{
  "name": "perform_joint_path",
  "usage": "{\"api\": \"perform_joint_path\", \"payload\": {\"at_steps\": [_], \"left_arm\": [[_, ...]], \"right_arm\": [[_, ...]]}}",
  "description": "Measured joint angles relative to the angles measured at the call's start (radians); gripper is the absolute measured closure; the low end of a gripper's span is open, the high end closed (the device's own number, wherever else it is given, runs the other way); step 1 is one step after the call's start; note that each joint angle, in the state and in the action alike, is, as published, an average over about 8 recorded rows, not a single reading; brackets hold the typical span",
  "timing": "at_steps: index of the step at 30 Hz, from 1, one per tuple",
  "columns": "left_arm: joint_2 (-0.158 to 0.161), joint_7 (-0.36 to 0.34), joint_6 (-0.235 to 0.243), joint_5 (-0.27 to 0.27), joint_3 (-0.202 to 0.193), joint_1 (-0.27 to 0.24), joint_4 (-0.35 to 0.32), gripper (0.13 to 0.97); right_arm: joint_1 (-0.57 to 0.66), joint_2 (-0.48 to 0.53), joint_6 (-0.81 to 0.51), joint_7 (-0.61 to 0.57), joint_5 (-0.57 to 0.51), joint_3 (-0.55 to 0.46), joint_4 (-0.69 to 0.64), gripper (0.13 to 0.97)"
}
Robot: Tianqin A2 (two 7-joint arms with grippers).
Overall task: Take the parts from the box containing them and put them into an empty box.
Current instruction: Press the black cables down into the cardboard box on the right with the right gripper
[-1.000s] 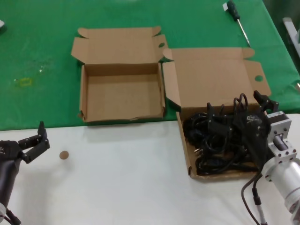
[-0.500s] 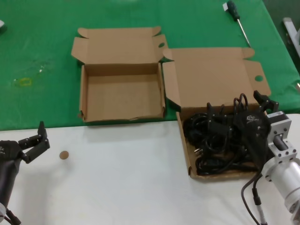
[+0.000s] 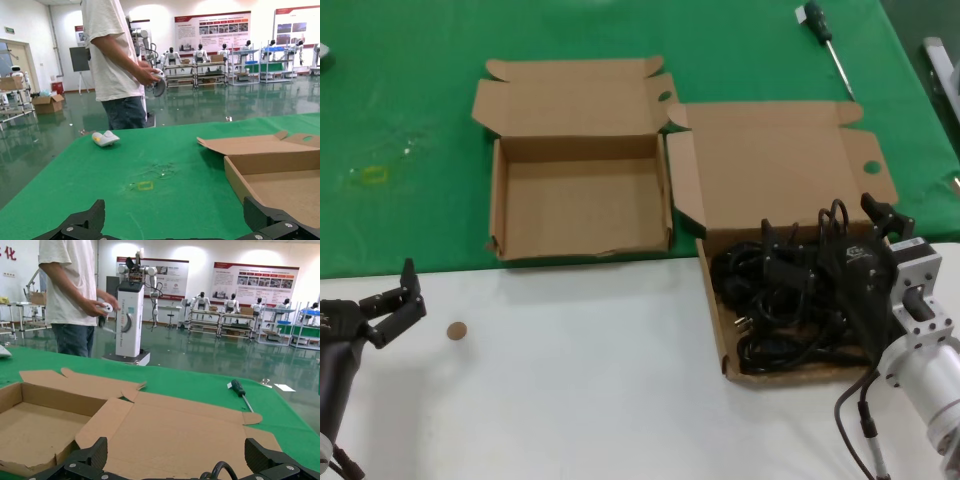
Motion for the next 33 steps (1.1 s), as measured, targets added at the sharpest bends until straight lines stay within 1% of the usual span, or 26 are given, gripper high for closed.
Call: {"api": "perform_joint_path", "payload": {"at_steps": [7, 15, 19, 25, 27, 28, 33], "left_arm": [[0.0, 0.0, 0.0, 0.0, 0.0, 0.0, 0.0, 0.144], [0.0, 0.0, 0.0, 0.0, 0.0, 0.0, 0.0, 0.224], [0.0, 0.0, 0.0, 0.0, 0.0, 0.0, 0.0, 0.224], [0.0, 0.0, 0.0, 0.0, 0.0, 0.0, 0.0, 0.338], [0.0, 0.0, 0.0, 0.0, 0.0, 0.0, 0.0, 0.376], [0.0, 0.0, 0.0, 0.0, 0.0, 0.0, 0.0, 0.376], [0.0, 0.0, 0.0, 0.0, 0.0, 0.0, 0.0, 0.513]], "right_arm": [[0.0, 0.0, 0.0, 0.0, 0.0, 0.0, 0.0, 0.129], [-0.001, 0.007, 0.002, 0.007, 0.005, -0.008, 0.003, 0.129], [-0.002, 0.017, 0.006, 0.012, 0.008, -0.019, 0.009, 0.129], [-0.001, 0.073, 0.024, 0.016, 0.02, -0.061, 0.027, 0.129], [0.002, 0.11, 0.033, 0.019, 0.032, -0.084, 0.035, 0.129], [0.004, 0.13, 0.037, 0.022, 0.038, -0.095, 0.039, 0.129], [0.017, 0.247, 0.018, 0.027, 0.056, -0.137, 0.064, 0.129]]}}
